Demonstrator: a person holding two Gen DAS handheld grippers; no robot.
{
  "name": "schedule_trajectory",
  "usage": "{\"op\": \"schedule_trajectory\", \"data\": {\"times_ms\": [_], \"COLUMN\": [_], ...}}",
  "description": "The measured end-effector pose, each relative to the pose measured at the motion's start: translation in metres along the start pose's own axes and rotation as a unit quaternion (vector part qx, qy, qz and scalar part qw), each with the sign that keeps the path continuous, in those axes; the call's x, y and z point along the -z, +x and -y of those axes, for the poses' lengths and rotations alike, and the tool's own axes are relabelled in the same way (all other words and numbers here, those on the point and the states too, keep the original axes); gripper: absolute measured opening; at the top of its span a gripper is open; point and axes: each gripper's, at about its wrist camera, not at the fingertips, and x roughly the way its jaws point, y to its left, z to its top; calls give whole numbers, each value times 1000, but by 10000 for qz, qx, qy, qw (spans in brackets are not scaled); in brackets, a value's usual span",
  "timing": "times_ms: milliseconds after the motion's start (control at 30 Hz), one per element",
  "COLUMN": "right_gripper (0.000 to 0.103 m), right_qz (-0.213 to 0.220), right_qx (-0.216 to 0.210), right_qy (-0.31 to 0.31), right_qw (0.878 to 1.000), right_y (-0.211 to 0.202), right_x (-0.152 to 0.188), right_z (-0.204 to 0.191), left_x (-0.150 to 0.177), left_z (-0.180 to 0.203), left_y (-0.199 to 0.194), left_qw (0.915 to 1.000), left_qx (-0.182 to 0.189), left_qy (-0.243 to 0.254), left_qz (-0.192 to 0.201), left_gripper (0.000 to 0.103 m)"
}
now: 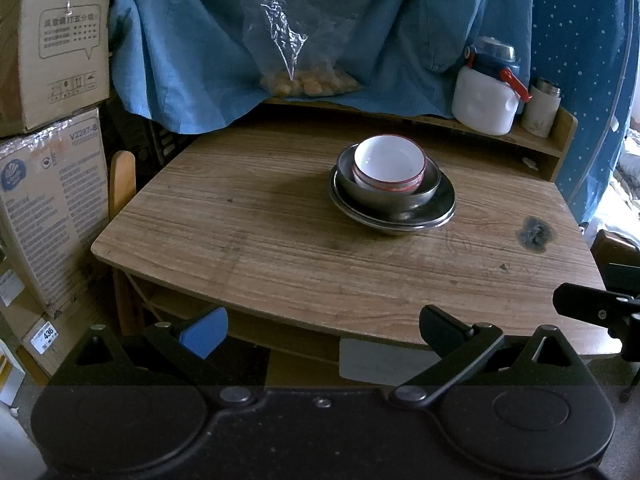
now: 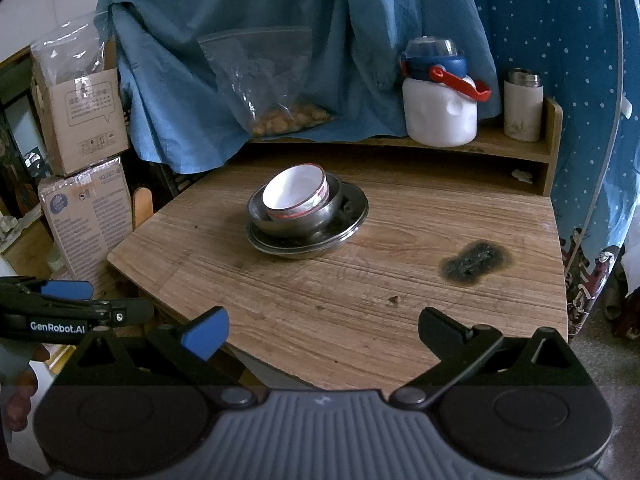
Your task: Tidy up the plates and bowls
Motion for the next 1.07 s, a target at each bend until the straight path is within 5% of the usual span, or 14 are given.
{"op": "schedule_trajectory", "data": {"times_ms": [300,1067], "right_gripper": [103,103], "right_qz": [8,0], "right_qx": [2,-13], "right_qy": [23,74], "right_qw": [10000,10000], "right_y": [5,19], "right_x": [-1,-10], "right_z": [5,24], "left_x": [-7,-26], "left_z": [11,27], "left_y": [8,18], "left_qw": [9993,10000], "left_qx": [-352,-8], "left_qy": [122,74], "left_qz": [-88,-17], "left_gripper": [102,102]}}
